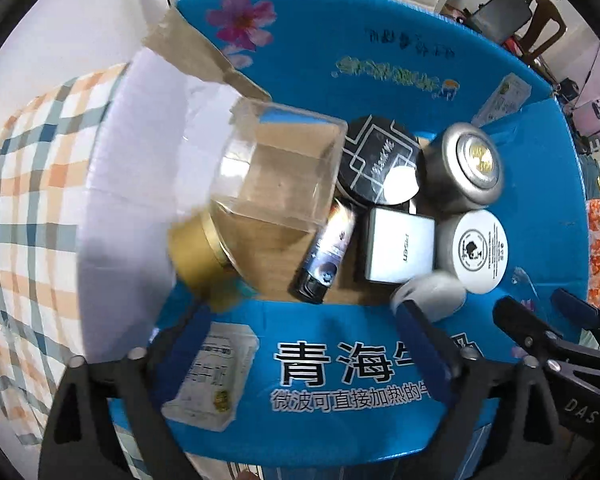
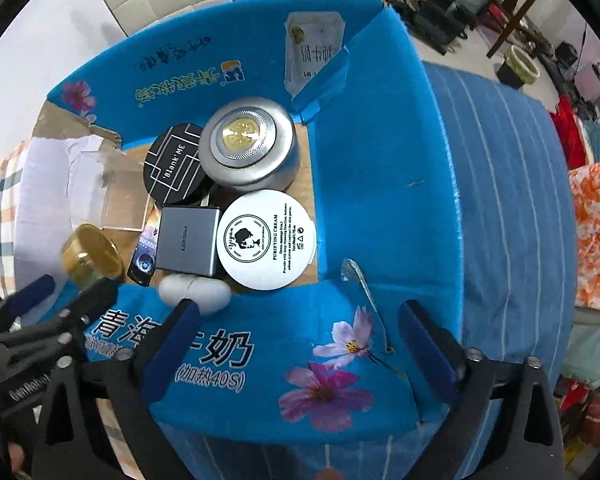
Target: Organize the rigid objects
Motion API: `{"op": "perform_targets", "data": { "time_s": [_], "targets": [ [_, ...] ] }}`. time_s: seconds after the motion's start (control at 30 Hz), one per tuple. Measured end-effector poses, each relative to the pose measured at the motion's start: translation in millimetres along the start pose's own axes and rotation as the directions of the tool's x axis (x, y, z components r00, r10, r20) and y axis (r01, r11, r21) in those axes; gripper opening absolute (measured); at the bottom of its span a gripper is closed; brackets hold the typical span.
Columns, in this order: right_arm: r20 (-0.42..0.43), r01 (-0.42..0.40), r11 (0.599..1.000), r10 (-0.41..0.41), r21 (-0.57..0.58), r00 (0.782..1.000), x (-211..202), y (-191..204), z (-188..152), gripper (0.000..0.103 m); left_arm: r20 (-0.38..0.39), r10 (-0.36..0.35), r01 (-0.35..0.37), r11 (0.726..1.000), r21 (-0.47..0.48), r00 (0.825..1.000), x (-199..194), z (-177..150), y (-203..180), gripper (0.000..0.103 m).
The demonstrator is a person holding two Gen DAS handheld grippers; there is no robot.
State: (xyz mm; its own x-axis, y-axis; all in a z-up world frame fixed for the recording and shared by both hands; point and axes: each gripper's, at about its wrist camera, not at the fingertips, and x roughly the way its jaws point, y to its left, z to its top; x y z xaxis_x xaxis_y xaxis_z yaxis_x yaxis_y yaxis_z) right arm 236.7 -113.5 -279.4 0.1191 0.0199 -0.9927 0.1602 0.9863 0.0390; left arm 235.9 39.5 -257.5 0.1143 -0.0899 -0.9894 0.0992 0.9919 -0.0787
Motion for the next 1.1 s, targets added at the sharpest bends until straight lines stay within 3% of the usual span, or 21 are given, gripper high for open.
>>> {"op": "perform_targets", "data": {
  "time_s": [0.23, 0.57, 0.9, 1.1],
  "targets": [
    [0.043, 0.026, 0.999, -0.024, -0.035, 0.999, -27.4, -1.5, -13.9, 0.103, 0.055, 0.034, -0.034, 0.999, 0.004, 0.998, -22.8, -4.1, -0.2, 0.102],
    [0.111, -0.023, 1.000, 0.025, -0.016, 0.993, -80.8, -8.1, -30.8, 0.103, 0.139, 0.067, -0.071, 0.997, 0.020, 0.988, -74.6, -5.9, -0.3, 0.102],
    [0.252, -0.084, 0.996, 0.082, -0.004, 0.964, -190.8, -20.3, -84.0, 0.103, 0.313, 0.078, -0.086, 0.996, 0.011, 0.947, -168.0, -45.2, -4.1, 0.102],
    [0.343, -0.089, 0.996, 0.091, -0.022, 0.935, -260.7, -24.6, -119.4, 0.103, 0.368, 0.070, -0.083, 0.996, 0.018, 0.927, -217.1, -71.4, -10.4, 0.102]
  ]
}}
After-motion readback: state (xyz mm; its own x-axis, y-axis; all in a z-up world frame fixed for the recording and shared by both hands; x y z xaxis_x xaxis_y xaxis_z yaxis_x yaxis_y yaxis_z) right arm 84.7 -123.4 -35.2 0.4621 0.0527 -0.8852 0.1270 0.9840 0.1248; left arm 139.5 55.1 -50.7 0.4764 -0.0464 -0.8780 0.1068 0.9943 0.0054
